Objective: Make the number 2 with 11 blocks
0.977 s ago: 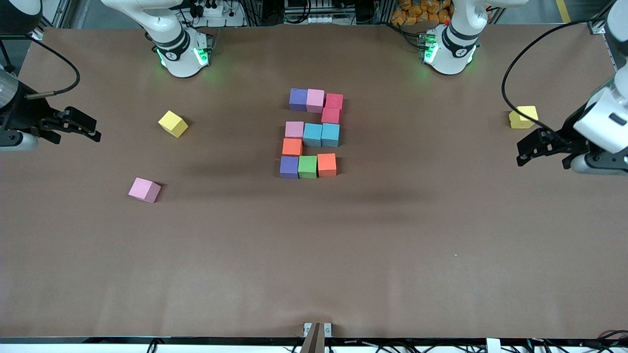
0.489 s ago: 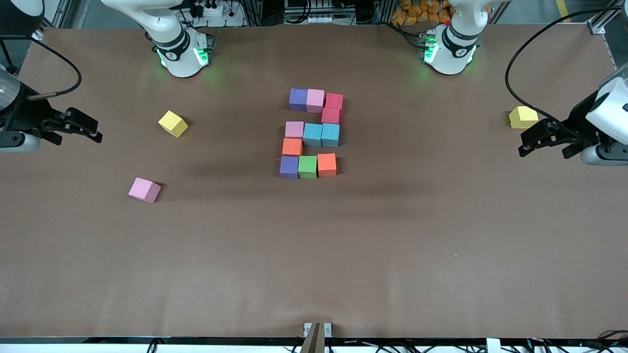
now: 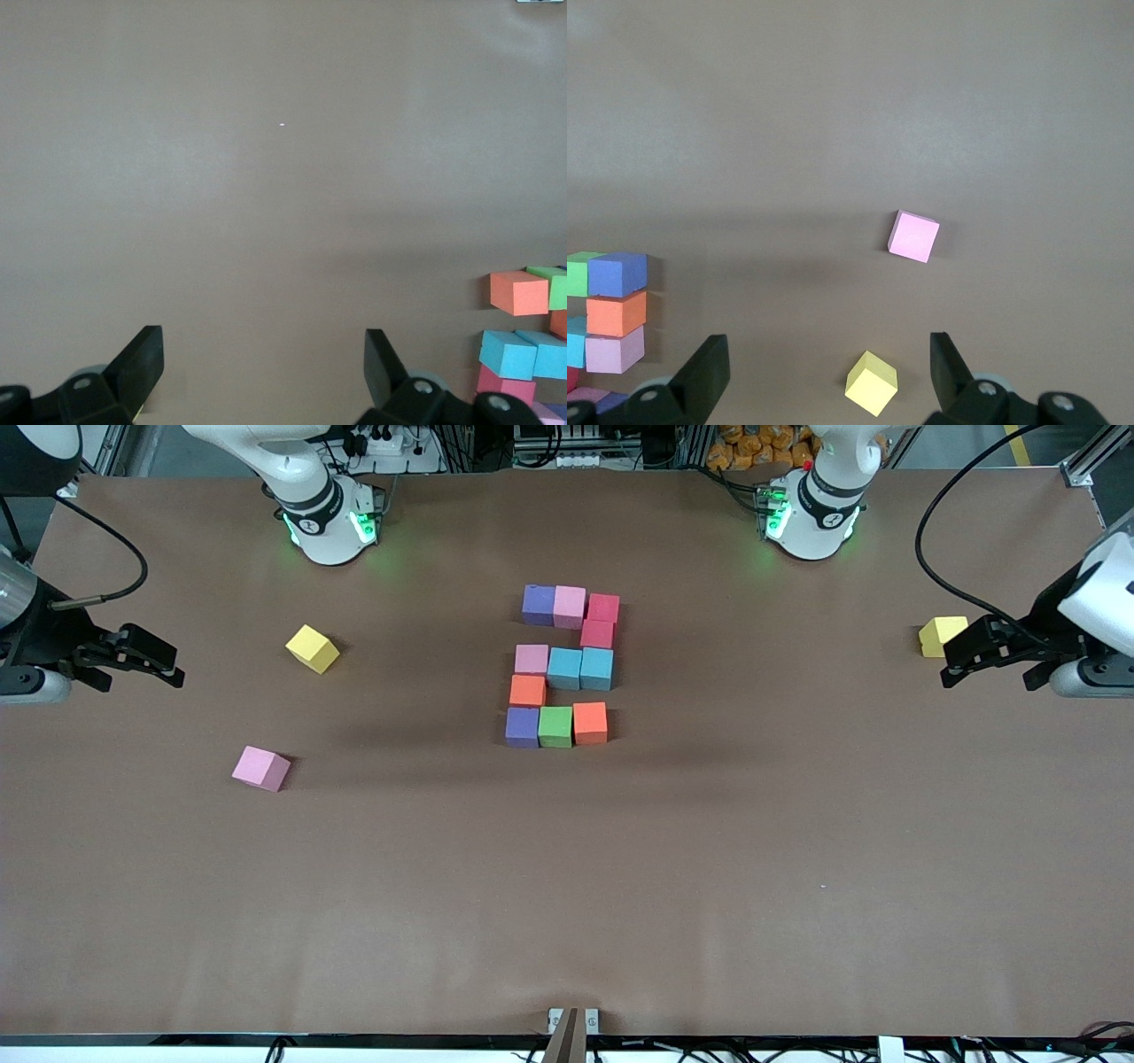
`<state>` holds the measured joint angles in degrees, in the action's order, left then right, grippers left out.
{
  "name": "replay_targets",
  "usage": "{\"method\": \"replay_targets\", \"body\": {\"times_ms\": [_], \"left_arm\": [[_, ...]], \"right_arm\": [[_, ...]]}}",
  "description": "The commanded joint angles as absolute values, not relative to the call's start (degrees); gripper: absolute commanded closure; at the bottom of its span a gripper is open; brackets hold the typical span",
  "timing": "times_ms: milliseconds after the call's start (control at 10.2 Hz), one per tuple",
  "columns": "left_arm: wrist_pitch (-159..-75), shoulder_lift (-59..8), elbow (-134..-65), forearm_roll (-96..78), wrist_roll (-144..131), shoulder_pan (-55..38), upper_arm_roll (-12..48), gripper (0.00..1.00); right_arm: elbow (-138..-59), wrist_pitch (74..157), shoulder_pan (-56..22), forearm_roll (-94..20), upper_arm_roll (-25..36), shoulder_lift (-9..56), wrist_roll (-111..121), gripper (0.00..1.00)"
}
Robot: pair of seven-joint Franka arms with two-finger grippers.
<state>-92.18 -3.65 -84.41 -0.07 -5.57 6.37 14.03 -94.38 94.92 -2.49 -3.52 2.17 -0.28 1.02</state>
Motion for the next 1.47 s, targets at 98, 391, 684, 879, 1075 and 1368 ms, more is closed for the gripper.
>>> {"method": "replay_targets", "body": {"times_ms": [98,391,684,879,1075,1368], "left_arm": [[-91.4,-1.7,-84.6,1.4,-6.3,-2.3,5.7,0.0],[-89.1,0.2,-85.3,2.2,-6.2,-4.9,4.8,0.0],[-88.8,0.0,-85.2,2.1,-5.4,-9.5,0.3,0.0],[-88.8,-0.1,-84.8,1.8,-5.4,-9.4,0.0,0.0],[-86.2,0.1,-85.0,1.3,-5.4,-9.3,0.2,0.0],[-84.4,-0.1,-85.2,1.1,-5.1,-9.3,0.2,0.0]], "right_arm": [[-95.0,95.0,-2.0,-2.6,2.0,-0.8,1.8,0.0],[-95.0,95.2,-2.1,-2.5,2.1,-0.8,1.9,0.0],[-95.0,94.9,-2.1,-2.5,2.1,-0.9,1.9,0.0],[-95.0,94.9,-2.1,-2.5,2.1,-0.9,1.9,0.0],[-95.0,94.9,-2.1,-2.5,2.1,-0.9,1.8,0.0],[-95.1,94.8,-2.0,-2.5,2.1,-0.9,1.9,0.0]]}}
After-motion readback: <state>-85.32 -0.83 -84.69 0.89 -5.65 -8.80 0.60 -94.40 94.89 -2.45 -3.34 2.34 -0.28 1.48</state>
